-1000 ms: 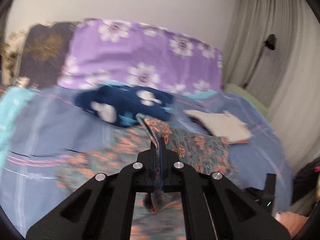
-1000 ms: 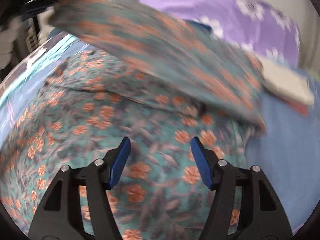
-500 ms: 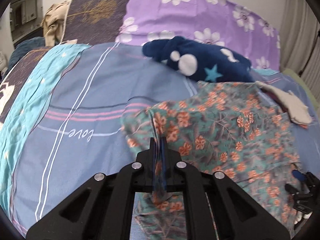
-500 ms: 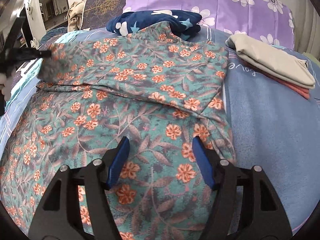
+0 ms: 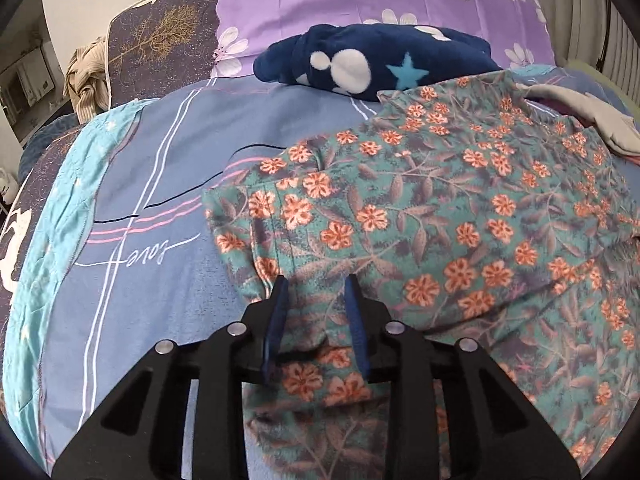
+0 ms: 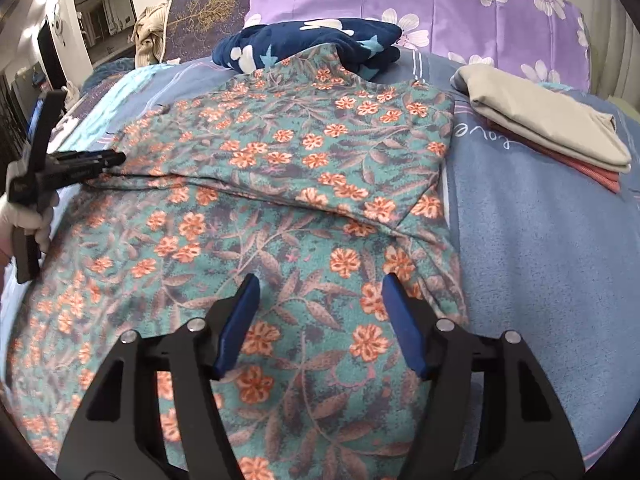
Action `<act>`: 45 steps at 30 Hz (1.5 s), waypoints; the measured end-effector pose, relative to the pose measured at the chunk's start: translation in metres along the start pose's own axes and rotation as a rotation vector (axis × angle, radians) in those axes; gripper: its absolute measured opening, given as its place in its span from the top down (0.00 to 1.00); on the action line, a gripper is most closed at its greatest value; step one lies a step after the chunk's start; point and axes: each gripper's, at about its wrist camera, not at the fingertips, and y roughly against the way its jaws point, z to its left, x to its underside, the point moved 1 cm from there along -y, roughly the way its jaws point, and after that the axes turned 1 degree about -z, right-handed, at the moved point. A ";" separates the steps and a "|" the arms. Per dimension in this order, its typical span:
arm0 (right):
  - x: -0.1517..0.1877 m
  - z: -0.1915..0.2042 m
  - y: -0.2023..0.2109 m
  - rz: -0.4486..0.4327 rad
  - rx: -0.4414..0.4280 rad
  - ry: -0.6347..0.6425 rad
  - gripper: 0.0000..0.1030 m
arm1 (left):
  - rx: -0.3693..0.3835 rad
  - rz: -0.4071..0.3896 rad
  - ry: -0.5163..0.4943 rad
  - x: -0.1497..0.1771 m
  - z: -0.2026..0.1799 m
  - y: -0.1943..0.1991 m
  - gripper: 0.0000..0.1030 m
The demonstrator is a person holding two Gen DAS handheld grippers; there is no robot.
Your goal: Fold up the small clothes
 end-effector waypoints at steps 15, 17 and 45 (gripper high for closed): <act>-0.123 -0.114 -0.040 0.065 -0.031 -0.421 0.41 | 0.033 -0.035 -0.036 0.012 -0.046 -0.007 0.69; -0.132 -0.130 -0.062 0.106 -0.055 -0.540 0.41 | 0.023 -0.039 -0.043 0.011 -0.048 -0.006 0.69; -0.047 -0.029 -0.044 0.092 0.367 0.080 0.74 | 0.013 -0.049 -0.046 0.015 -0.046 -0.003 0.67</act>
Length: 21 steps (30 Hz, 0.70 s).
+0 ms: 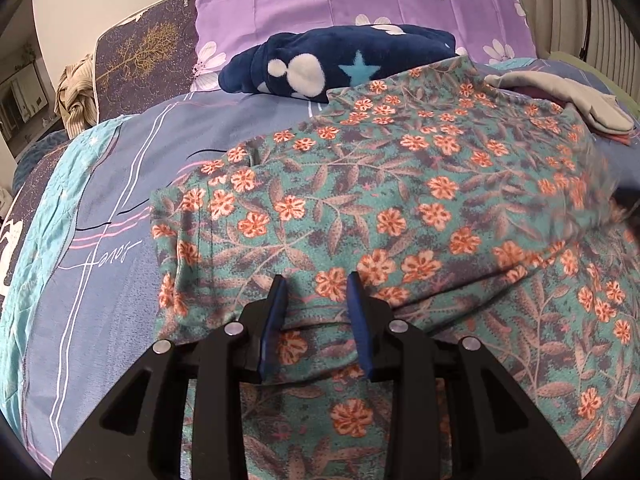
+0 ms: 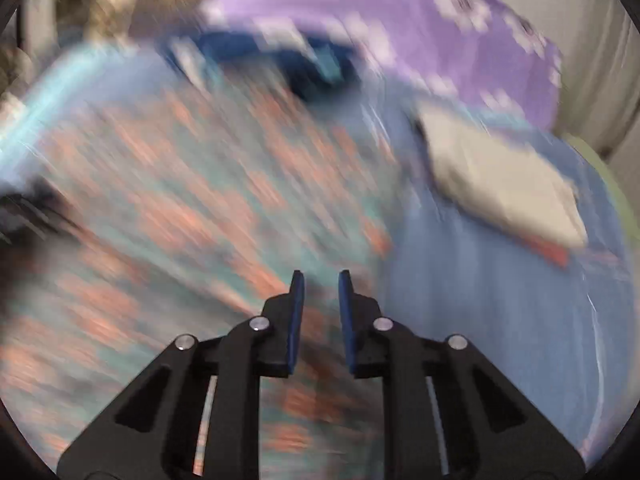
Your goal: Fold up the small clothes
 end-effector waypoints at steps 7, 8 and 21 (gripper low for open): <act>0.013 -0.013 0.034 -0.079 -0.109 -0.095 0.76 | 0.050 -0.030 0.077 0.002 0.015 0.017 0.62; 0.021 -0.014 0.047 -0.094 -0.146 -0.094 0.76 | 0.082 -0.044 0.110 0.008 0.021 0.028 0.62; 0.114 -0.038 0.073 -0.021 -0.241 -0.147 0.67 | 0.157 0.042 0.208 0.116 0.065 0.098 0.53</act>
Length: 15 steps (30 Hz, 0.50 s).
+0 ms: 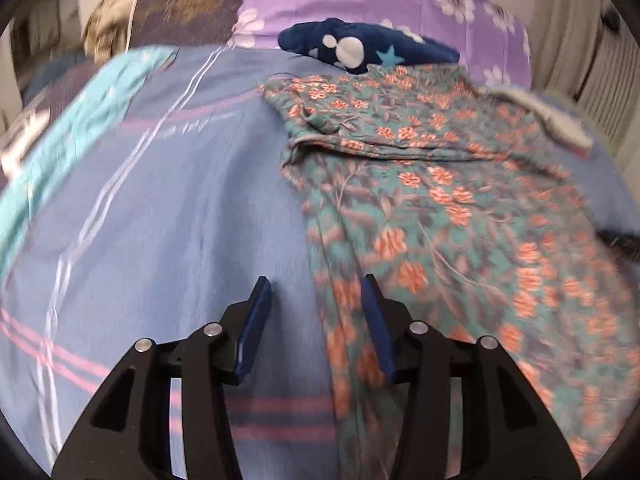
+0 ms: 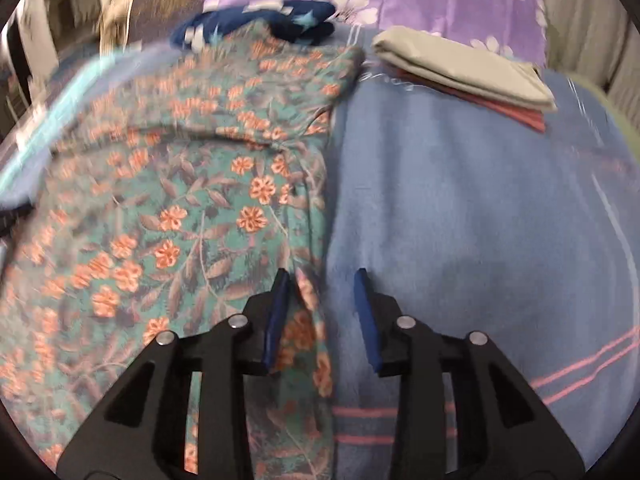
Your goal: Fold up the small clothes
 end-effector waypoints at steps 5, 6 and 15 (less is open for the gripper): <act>0.024 -0.015 0.023 0.015 -0.149 -0.079 0.61 | 0.123 0.008 0.019 0.035 0.004 0.023 0.53; 0.031 -0.017 0.028 0.020 -0.166 -0.084 0.61 | 0.148 0.007 0.023 0.043 0.003 0.029 0.53; 0.097 -0.034 0.075 0.040 -0.373 -0.227 0.58 | 0.401 0.037 0.048 0.102 -0.007 0.070 0.52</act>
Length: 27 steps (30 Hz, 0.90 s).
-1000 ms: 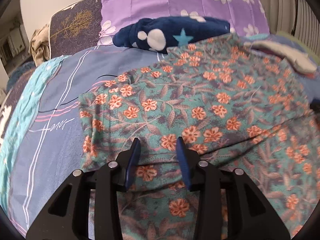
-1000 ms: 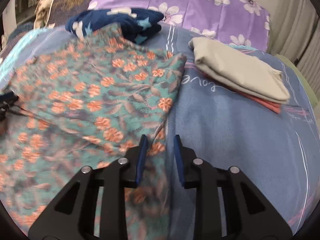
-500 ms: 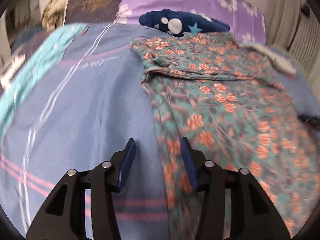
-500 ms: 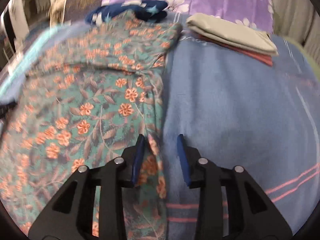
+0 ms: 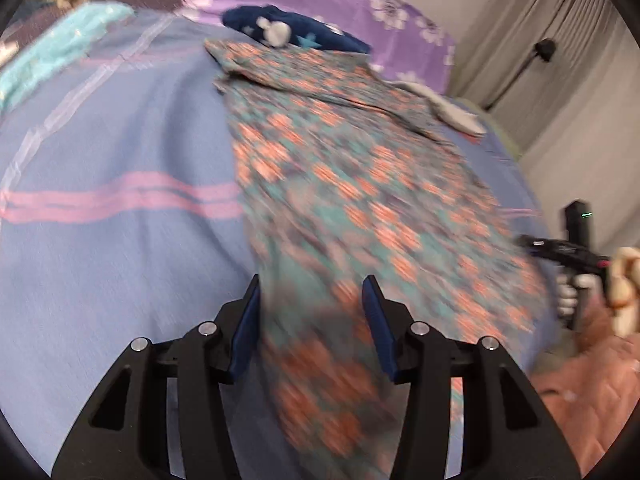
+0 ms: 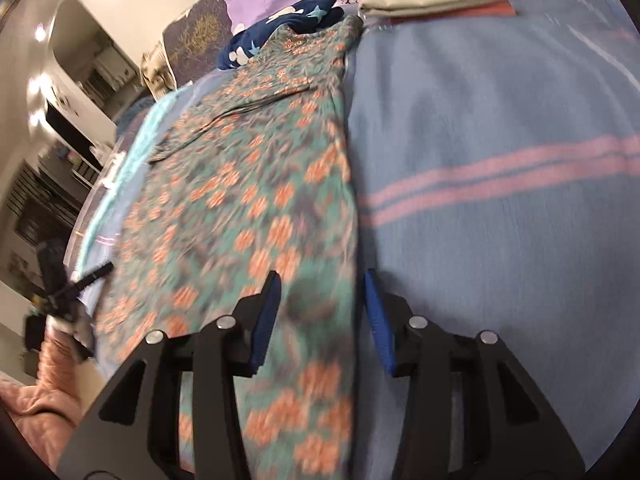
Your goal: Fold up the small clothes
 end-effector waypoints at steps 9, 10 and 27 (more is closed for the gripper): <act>0.029 -0.012 0.019 0.054 -0.162 -0.110 0.52 | 0.105 0.014 0.000 0.006 -0.007 -0.008 0.52; 0.023 -0.010 0.014 0.059 -0.179 -0.126 0.52 | 0.114 0.012 0.012 0.001 -0.006 -0.012 0.52; 0.009 -0.018 0.003 0.003 -0.325 -0.276 0.96 | 0.079 -0.074 0.098 -0.014 -0.017 0.001 0.98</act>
